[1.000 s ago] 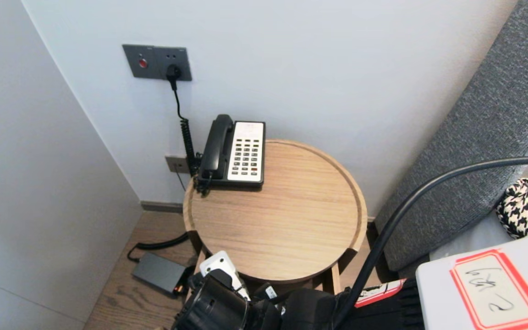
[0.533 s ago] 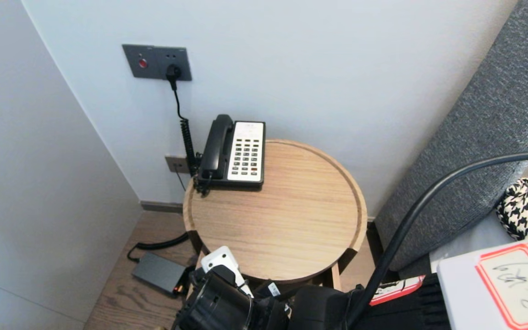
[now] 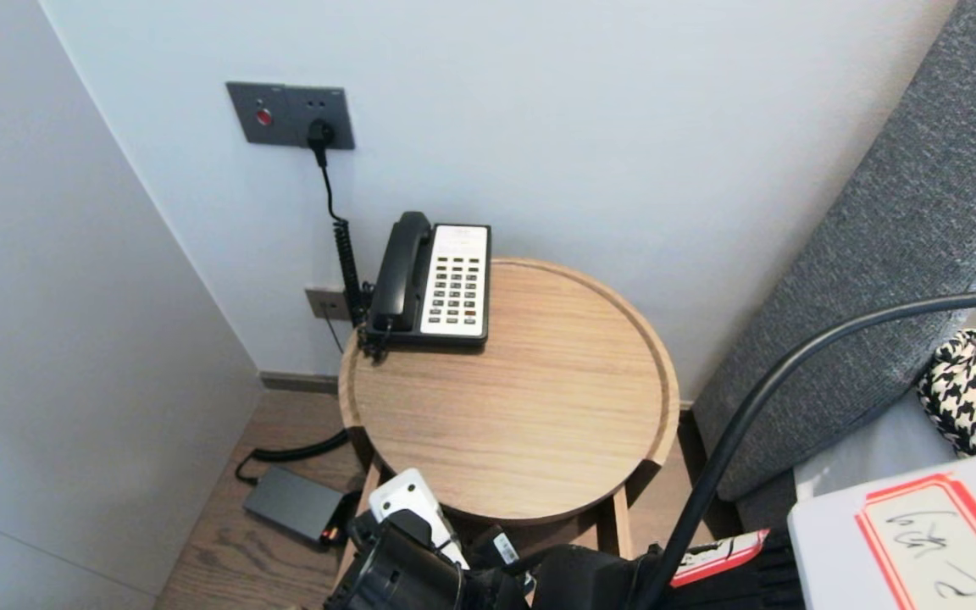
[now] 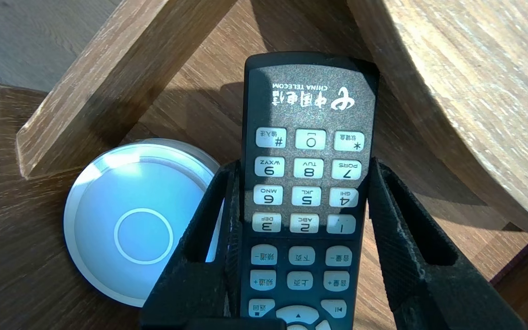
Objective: Take the remote control out of the drawer one by one and place them on the table
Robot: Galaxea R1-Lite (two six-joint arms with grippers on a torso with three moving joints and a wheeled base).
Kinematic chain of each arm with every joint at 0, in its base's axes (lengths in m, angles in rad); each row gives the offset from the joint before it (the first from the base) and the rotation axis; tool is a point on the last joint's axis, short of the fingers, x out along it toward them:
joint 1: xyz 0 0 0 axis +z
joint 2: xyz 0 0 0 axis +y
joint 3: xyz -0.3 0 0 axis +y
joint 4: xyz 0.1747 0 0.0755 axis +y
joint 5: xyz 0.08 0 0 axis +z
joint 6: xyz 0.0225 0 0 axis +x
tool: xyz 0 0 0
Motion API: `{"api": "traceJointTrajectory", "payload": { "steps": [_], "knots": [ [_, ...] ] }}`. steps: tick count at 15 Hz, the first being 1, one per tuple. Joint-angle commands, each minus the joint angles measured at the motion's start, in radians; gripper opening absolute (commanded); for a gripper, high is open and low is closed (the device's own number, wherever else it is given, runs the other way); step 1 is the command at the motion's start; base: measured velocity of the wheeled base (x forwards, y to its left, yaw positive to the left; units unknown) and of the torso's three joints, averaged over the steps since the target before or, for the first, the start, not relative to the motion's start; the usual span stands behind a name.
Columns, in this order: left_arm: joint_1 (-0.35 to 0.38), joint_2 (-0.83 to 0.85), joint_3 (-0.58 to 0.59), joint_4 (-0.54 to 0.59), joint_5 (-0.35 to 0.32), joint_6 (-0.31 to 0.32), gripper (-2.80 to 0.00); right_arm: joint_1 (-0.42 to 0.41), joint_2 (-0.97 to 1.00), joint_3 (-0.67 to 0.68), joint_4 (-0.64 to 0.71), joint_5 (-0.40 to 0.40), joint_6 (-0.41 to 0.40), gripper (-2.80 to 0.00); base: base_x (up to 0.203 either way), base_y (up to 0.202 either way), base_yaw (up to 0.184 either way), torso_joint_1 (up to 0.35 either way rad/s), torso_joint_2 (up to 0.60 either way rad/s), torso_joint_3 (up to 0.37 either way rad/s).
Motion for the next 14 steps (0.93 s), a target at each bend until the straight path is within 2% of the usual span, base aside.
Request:
{"api": "traceJointTrajectory", "payload": {
  "steps": [1,8,14],
  "knots": [
    [0.0,0.0,0.009,-0.001,0.001,0.0,-2.8,0.013,0.003,0.001,0.002,-0.002,0.003,-2.8,0.0,0.0,0.0,0.0,0.0,0.0],
    [0.0,0.0,0.009,-0.001,0.001,0.0,-2.8,0.062,0.0,-0.015,0.003,-0.002,-0.002,-2.8,0.0,0.0,0.0,0.0,0.0,0.0],
    [0.0,0.0,0.009,-0.001,0.001,0.0,-2.8,0.062,-0.026,-0.025,0.004,-0.003,-0.011,-2.8,0.0,0.0,0.0,0.0,0.0,0.0]
  ]
}}
